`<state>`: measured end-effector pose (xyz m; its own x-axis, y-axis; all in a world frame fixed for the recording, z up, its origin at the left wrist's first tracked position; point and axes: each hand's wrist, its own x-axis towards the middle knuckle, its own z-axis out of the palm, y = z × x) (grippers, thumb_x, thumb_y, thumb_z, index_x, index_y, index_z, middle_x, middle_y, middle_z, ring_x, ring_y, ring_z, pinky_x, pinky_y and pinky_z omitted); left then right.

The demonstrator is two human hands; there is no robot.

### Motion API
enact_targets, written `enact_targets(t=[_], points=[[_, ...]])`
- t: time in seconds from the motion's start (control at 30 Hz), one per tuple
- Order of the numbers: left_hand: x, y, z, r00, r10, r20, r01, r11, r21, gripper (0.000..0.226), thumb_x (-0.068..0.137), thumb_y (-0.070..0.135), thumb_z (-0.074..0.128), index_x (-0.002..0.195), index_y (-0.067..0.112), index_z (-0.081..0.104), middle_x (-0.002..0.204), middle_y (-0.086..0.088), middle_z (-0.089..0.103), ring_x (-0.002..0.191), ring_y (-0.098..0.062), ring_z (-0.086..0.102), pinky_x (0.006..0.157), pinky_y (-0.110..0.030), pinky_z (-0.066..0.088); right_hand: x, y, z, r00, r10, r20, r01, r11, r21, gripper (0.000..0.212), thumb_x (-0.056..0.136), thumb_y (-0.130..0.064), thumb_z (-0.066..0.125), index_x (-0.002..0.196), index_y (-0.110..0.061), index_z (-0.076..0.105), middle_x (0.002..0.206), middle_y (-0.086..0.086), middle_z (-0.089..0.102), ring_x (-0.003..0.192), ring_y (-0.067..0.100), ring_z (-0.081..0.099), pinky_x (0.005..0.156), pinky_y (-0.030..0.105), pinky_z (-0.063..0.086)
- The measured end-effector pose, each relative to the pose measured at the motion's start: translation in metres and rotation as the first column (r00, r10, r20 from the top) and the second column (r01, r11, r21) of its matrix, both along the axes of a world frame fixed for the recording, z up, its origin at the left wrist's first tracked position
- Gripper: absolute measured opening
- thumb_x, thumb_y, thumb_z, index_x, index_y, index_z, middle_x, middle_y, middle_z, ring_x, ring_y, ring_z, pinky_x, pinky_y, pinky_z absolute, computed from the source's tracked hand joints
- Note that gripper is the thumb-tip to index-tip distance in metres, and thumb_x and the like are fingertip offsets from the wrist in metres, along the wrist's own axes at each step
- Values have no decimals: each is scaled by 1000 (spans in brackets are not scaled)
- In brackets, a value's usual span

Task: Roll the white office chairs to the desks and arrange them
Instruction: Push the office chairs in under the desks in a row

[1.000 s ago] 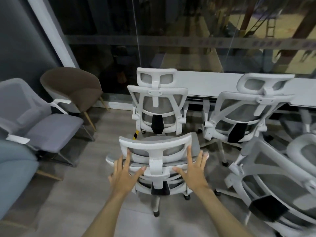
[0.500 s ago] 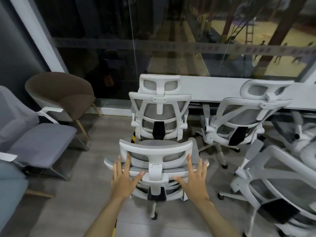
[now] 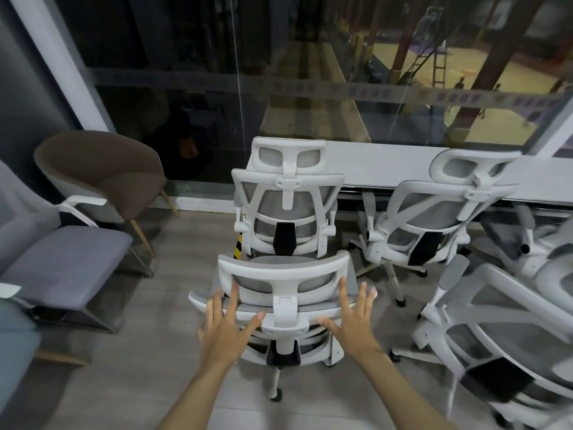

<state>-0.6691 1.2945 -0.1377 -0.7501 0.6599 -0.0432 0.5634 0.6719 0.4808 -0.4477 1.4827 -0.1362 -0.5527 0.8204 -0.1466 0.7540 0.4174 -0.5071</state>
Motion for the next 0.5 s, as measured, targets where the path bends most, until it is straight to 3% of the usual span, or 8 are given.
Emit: enact_targets(t=[0.17, 0.33, 0.5], points=[[24, -8, -6, 1000, 23, -16, -23, 1000, -8, 94, 78, 93, 31, 148, 59, -21, 167, 4, 3, 152, -21, 13, 113, -58, 33, 20, -3, -13, 1000, 7, -17, -6, 998, 68, 116, 68, -91, 36, 158, -40, -17, 166, 14, -24, 150, 33, -34, 124, 52, 22], [15, -19, -7, 1000, 29, -9, -30, 999, -21, 94, 77, 93, 31, 149, 59, -18, 166, 5, 5, 151, -20, 15, 114, -57, 30, 15, -18, -21, 1000, -8, 12, 6, 992, 128, 113, 73, -93, 33, 156, -42, -23, 167, 17, -21, 152, 37, -28, 124, 57, 22], [-9, -18, -7, 999, -20, 44, 19, 1000, 5, 94, 79, 90, 35, 148, 60, -20, 168, 5, -10, 155, -19, -6, 121, -56, 20, 0, -25, -21, 999, -45, 9, 44, 994, 99, 112, 72, -93, 36, 153, -46, -26, 167, 16, -20, 152, 36, -27, 124, 61, 14]])
